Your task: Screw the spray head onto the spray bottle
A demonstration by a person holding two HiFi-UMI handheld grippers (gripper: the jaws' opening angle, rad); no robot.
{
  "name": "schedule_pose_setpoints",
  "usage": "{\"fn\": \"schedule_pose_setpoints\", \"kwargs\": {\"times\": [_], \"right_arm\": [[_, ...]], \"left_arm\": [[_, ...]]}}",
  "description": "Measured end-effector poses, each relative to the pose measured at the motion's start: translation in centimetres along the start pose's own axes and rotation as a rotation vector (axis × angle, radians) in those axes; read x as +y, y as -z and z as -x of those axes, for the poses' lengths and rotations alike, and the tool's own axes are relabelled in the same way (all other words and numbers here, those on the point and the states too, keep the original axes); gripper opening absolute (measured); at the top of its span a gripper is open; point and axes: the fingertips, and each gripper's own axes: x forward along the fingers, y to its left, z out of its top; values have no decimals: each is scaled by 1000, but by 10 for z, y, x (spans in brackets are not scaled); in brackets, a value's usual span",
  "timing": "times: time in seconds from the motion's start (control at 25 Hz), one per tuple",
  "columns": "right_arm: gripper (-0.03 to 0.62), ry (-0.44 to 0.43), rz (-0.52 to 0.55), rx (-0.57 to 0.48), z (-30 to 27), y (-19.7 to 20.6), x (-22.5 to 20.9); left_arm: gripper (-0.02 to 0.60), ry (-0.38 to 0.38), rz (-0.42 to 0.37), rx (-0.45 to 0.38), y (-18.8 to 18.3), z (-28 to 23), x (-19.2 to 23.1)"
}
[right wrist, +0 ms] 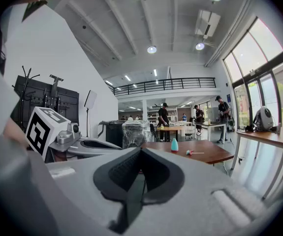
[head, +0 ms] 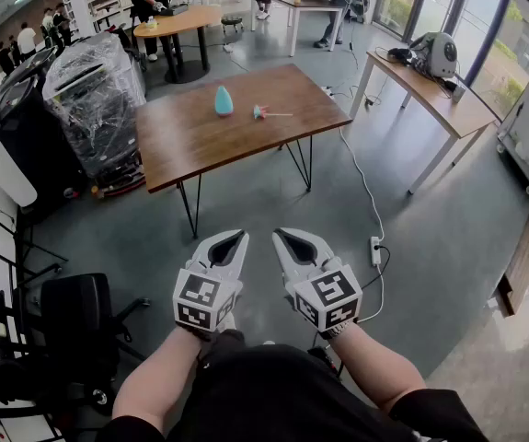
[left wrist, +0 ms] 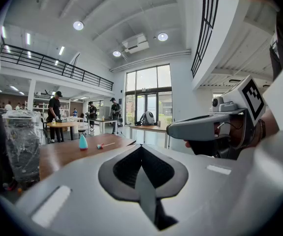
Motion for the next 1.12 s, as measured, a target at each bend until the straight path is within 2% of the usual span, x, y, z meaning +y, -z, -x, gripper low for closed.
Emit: {"fn": "schedule_pose_setpoints", "kwargs": {"times": [0.4, 0.8, 1.12], "right_arm": [[-8, 34, 0, 23, -54, -2, -17], [-8, 78, 7, 55, -146, -17, -33], [-8, 108, 19, 66, -193, -27, -40]], "left_arm": [[17, 24, 18, -1, 1, -27, 51], [17, 73, 36, 13, -4, -65, 140], [17, 101, 48, 21, -7, -84, 186]]}}
